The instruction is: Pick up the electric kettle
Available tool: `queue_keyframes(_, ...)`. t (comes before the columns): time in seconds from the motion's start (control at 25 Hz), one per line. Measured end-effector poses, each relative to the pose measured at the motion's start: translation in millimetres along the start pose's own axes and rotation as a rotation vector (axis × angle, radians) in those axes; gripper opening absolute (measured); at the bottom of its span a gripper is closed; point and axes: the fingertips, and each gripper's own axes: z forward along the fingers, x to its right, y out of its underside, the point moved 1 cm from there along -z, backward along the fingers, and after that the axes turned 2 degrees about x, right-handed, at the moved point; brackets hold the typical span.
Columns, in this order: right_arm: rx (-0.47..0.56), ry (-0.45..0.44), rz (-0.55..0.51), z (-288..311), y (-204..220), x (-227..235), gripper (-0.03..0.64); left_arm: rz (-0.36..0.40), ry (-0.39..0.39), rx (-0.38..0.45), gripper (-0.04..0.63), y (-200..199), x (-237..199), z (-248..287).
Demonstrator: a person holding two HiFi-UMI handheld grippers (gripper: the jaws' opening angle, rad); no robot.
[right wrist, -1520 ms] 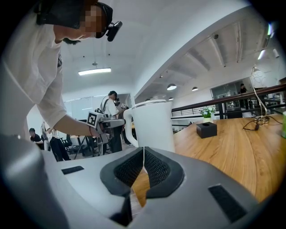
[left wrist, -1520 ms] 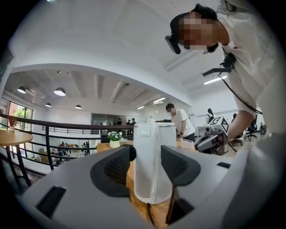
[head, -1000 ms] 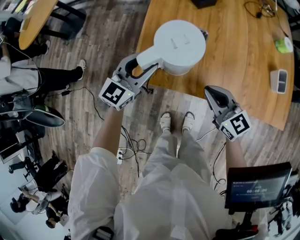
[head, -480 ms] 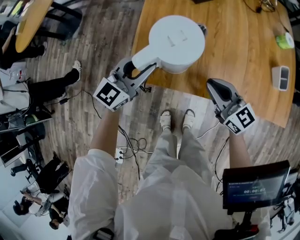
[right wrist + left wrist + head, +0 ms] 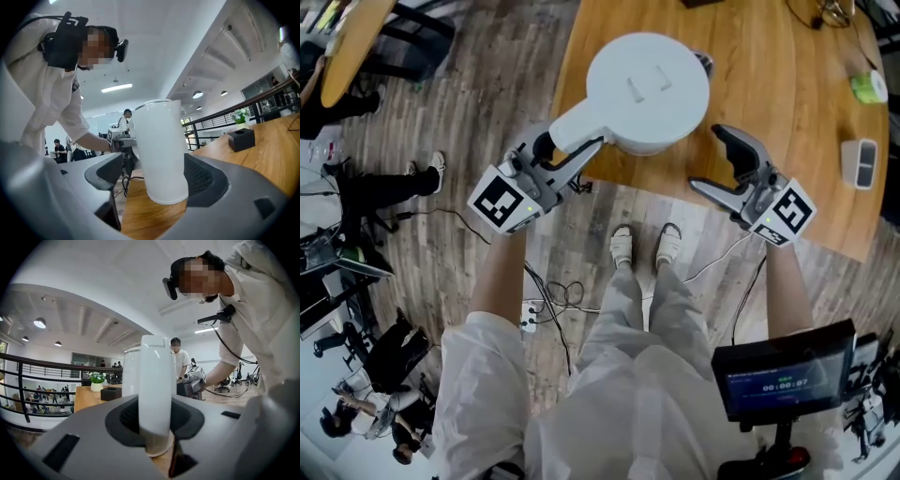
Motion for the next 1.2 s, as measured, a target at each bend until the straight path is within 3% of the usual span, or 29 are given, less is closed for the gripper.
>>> queue_keyframes(0.08,-0.013,-0.014,-0.023,7.4,5.7,8.9,0.444,0.003,0.012,0.002,0.100,0.2,-1.8,0.2)
queue_keyframes(0.28,-0.001,-0.049,-0.039,34.2,8.9,32.0,0.553,0.007,0.029,0.011,0.100,-0.5,-3.3,-0.1)
queue_keyframes(0.48,-0.021,-0.115,-0.104,64.7,13.5,34.1,0.565,-0.005,0.043,0.000,0.100,-0.1,-4.3,-1.5)
queue_keyframes(1.2,-0.009,-0.174,-0.159,94.8,15.4,34.6,0.577,-0.015,0.073,0.038,0.101,-0.7,-4.9,-1.3)
